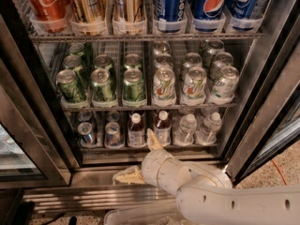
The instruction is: Pick redbull can from bottom shelf of fridge
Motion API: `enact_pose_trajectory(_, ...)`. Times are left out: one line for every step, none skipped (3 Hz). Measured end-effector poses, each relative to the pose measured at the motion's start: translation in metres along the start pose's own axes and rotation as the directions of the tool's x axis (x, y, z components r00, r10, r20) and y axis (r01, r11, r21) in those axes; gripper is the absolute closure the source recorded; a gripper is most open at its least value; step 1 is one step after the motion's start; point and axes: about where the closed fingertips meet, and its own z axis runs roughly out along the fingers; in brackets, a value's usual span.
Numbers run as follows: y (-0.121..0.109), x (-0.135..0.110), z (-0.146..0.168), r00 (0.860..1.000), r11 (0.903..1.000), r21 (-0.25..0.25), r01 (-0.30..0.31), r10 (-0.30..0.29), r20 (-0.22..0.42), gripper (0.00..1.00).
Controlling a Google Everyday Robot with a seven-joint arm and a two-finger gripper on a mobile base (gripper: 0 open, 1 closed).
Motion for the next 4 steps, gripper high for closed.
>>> enact_pose_trajectory(0.000,0.007,0.014,0.990,0.9943,-0.033,-0.101,0.104,0.099,0.00)
enact_pose_trajectory(0.011,0.000,0.011,0.973,0.9912,-0.056,-0.120,0.129,0.193,0.00)
enact_pose_trajectory(0.019,-0.006,0.020,0.953,0.9837,-0.097,-0.151,0.171,0.251,0.00)
enact_pose_trajectory(0.022,-0.015,0.016,0.922,0.9750,-0.108,-0.194,0.219,0.318,0.00)
